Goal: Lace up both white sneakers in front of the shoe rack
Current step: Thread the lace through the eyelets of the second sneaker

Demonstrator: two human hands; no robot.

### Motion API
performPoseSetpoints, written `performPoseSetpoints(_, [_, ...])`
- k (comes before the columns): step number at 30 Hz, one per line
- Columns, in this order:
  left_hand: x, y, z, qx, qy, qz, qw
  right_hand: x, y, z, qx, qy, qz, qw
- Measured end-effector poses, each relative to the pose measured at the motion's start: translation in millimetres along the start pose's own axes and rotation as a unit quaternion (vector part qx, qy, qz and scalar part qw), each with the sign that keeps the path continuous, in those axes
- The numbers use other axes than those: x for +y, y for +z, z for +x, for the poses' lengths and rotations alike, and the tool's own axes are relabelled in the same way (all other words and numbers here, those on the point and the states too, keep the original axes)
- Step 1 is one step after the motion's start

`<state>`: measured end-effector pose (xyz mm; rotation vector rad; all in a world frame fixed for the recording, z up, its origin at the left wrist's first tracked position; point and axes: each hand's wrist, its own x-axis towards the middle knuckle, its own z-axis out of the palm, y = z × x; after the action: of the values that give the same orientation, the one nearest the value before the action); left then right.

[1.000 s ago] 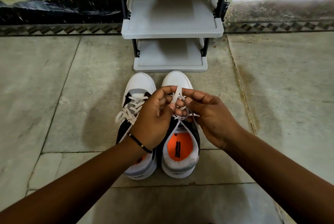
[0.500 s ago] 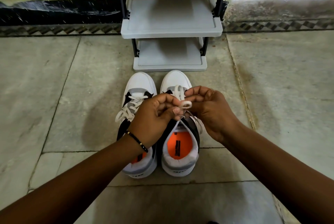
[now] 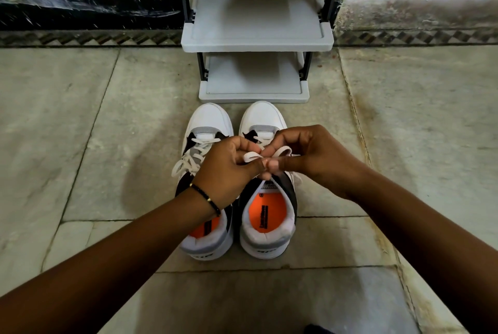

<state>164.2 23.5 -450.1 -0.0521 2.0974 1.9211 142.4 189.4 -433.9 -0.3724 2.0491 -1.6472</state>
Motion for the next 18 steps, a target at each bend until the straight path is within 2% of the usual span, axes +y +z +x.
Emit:
performPoseSetpoints(3, [-0.8, -4.2, 1.0, -0.018, 0.027, -0.007, 0.999, 2.2, 2.6, 3.7, 0.051, -0.011, 0.022, 0.998])
performPoseSetpoints(6, [-0.4, -9.2, 0.8, -0.056, 0.039, -0.013, 0.998, 7.9, 0.8, 5.7, 0.078, -0.014, -0.007, 0.997])
performPoseSetpoints(12, [1.0, -10.9, 0.0, -0.085, 0.038, 0.029, 0.995, 9.2, 0.4, 6.1, 0.058, -0.027, -0.18, 0.982])
performPoseSetpoints(18, [5.6, -10.7, 0.5, -0.12, 0.029, 0.08, 0.989, 17.7, 2.5, 6.1, 0.086, -0.031, -0.14, 0.986])
